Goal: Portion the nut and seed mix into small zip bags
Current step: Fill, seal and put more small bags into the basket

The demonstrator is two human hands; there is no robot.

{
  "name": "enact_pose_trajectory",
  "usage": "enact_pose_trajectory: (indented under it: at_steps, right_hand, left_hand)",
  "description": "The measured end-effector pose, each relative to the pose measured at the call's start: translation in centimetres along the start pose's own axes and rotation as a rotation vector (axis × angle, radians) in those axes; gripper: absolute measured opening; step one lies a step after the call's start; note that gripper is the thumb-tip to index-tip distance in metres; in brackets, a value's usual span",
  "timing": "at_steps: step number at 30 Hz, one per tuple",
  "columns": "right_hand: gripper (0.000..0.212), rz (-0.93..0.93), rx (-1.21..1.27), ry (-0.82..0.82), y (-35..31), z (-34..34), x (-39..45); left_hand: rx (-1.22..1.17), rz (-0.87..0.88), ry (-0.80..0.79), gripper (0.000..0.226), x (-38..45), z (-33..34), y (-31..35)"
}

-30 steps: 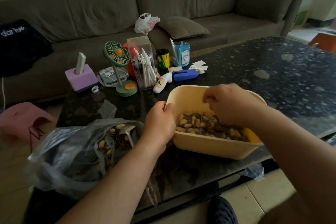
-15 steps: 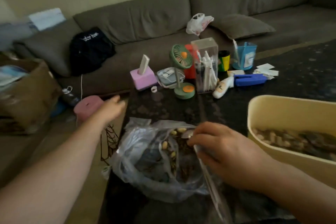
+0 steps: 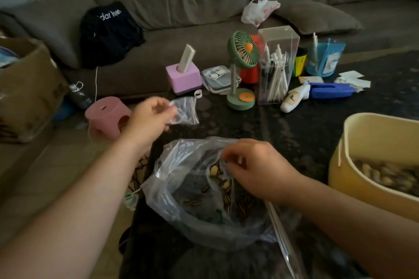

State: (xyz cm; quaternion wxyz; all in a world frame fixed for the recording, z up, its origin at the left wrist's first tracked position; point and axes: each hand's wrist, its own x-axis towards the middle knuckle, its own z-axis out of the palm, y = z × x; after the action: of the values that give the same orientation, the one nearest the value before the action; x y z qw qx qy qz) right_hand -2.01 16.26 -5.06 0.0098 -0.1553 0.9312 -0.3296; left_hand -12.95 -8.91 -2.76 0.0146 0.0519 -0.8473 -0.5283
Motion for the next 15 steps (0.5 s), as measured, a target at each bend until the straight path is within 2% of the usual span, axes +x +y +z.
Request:
enact_pose_trajectory:
  at_steps: [2, 4, 6, 8, 11, 13, 15]
  right_hand:
    - [0.012, 0.087, 0.233, 0.007, -1.0, -0.5, -0.3]
    - [0.01, 0.142, 0.539, 0.057, -2.2, -1.4, -0.6]
    - [0.024, 0.186, 0.887, 0.11, -3.1, -2.6, -1.2]
    - [0.048, 0.234, 1.125, 0.069, -3.4, -3.7, -1.8]
    - [0.063, 0.297, 1.194, -0.062, -3.6, -4.4, -3.1]
    - [0.056, 0.337, 1.241, -0.085, -3.5, -4.7, -3.9]
    - [0.041, 0.37, 1.224, -0.061, -3.5, -4.8, -4.7]
  left_hand:
    - [-0.26, 0.059, -0.011, 0.016, -3.0, -0.4, 3.8]
    - [-0.404, 0.166, -0.099, 0.021, -6.2, -0.4, 7.0]
    - [-0.428, 0.227, -0.206, 0.025, -9.1, 0.0, 8.8]
    - [-0.38, 0.233, -0.267, 0.028, -11.2, 0.6, 9.0]
    - [-0.291, 0.194, -0.312, 0.029, -13.3, 2.0, 8.0]
    - [-0.293, 0.131, -0.285, 0.028, -14.4, 2.8, 6.9]
    - [-0.289, 0.077, -0.247, 0.027, -15.1, 3.5, 5.8]
